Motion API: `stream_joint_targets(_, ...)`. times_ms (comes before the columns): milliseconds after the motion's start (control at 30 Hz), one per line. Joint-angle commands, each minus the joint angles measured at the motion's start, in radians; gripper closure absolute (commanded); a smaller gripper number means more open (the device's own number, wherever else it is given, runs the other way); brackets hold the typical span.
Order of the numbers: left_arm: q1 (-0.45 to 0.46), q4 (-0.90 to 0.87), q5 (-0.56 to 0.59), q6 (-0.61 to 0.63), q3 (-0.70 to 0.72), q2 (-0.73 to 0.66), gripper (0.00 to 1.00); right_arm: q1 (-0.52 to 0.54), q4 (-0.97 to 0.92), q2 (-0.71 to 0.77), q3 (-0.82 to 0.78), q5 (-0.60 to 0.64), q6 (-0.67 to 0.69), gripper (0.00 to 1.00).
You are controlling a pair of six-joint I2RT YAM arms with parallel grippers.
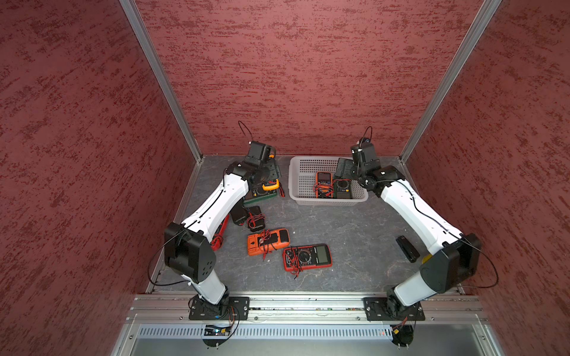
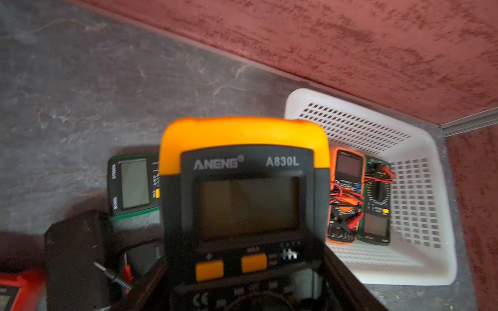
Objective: Put the multimeter into the basket
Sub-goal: Pick up the multimeter from the center of the board, then place the multimeter in the basket.
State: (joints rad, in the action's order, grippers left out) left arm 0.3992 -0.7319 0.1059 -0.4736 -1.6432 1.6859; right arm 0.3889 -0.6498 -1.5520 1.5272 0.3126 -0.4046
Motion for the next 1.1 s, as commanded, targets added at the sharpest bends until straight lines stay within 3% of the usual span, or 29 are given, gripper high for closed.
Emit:
stream_joint_targets(0,0.029,0.03,-0.039,0.038,-0.098,0.082,1.0,-0.004,0.064,0.057,-0.034,0.038,-0.04,0.01)
stream_joint_targets(367,0.119,0.035,-0.086,0.097,-0.421,0.393,1.0,-0.006,0.085,0.142,-0.119,0.136,-0.15,0.01)
stream_joint_targets(733,0.163,-0.029,-0.073,0.082,-0.686,0.665,1.0,-0.013,0.05,0.133,-0.097,0.121,-0.189,0.01)
stream_joint_targets(1067,0.19,-0.105,-0.057,0.083,-0.758,0.777,1.0,-0.015,0.048,0.106,-0.094,0.052,-0.203,0.01)
